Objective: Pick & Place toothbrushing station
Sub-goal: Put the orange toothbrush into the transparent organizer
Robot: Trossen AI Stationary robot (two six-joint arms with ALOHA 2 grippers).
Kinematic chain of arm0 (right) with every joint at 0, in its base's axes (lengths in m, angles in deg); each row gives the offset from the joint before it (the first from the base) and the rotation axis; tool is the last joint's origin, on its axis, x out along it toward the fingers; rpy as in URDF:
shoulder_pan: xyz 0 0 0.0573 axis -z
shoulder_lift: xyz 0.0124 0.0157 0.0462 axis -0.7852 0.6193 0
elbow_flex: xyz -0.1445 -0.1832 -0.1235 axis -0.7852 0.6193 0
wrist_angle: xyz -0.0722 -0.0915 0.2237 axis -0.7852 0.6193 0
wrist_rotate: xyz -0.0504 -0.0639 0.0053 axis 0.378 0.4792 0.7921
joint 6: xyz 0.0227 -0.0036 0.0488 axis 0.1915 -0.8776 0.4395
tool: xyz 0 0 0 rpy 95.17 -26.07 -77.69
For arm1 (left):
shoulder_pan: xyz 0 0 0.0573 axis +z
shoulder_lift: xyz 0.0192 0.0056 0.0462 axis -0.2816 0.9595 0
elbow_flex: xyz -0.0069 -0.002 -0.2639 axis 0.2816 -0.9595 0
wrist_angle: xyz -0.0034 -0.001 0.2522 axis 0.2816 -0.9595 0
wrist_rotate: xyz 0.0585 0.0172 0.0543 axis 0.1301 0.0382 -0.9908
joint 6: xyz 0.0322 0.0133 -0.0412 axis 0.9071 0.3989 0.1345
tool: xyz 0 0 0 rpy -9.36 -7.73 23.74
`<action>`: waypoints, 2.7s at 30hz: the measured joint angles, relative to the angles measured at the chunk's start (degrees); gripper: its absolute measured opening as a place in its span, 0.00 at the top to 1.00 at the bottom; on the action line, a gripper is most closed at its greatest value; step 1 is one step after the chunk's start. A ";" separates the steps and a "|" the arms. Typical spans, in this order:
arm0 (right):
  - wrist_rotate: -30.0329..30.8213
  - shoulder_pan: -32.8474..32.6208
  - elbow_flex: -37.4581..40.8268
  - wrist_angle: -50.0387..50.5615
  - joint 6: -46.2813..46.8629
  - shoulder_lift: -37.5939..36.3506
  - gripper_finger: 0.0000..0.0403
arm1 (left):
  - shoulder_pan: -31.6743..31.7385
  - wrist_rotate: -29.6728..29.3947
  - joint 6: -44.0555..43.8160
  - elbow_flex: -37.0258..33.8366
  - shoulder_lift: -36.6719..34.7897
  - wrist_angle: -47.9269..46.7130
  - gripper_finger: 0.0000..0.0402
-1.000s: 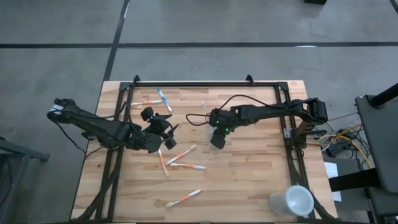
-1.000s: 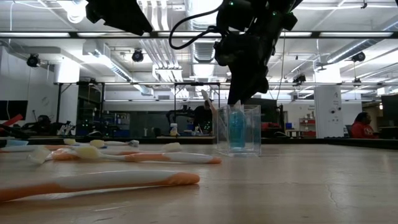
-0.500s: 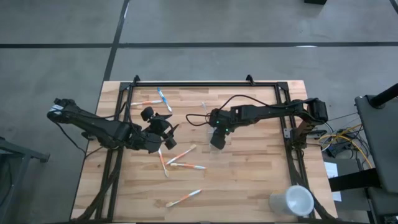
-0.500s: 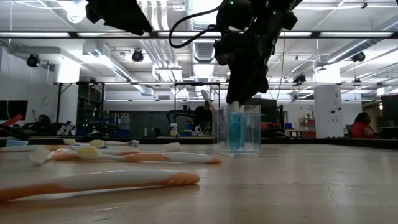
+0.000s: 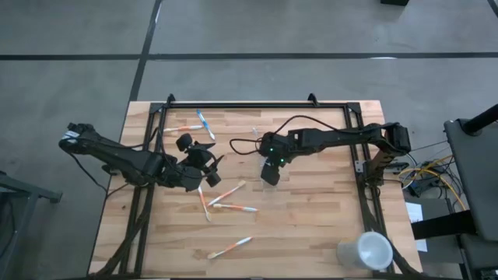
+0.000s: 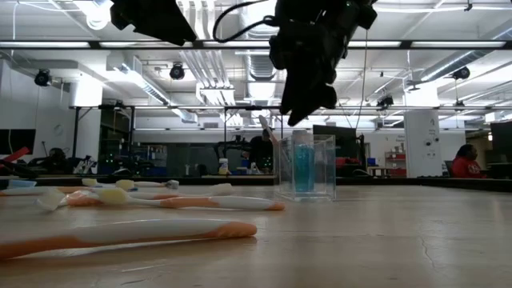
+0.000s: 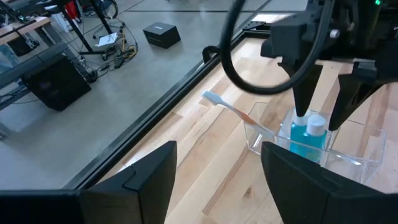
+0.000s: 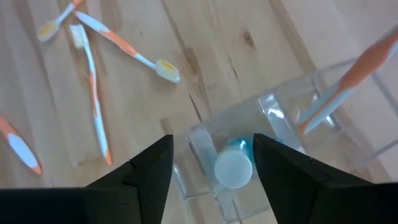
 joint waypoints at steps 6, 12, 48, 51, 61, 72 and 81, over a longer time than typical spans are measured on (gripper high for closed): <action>0.17 0.00 -4.75 4.64 -1.09 -0.01 0.47 | -0.01 0.02 0.00 0.00 0.00 0.00 0.41; 0.21 -0.02 -8.32 5.10 -1.55 -0.02 0.47 | 0.01 0.00 0.38 0.00 0.00 0.00 0.41; -2.80 -4.60 -17.84 -12.87 -5.24 -0.59 0.47 | 0.00 -1.53 3.04 0.11 -6.19 -3.04 0.41; -1.36 -5.57 -17.84 -16.22 -7.53 -1.31 0.47 | 0.00 -1.58 3.03 0.10 -6.21 -3.04 0.41; 3.84 -6.22 -17.42 -19.39 -11.98 -7.30 0.47 | 0.01 -1.55 2.99 0.09 -6.21 -3.04 0.41; 13.52 -7.45 0.95 -40.18 -14.23 -20.82 0.47 | 0.00 -1.51 2.49 0.02 -6.23 -3.48 0.41; 19.39 -7.54 24.70 -55.54 -14.65 -39.63 0.47 | 0.01 -1.01 4.75 0.00 -6.23 -4.00 0.41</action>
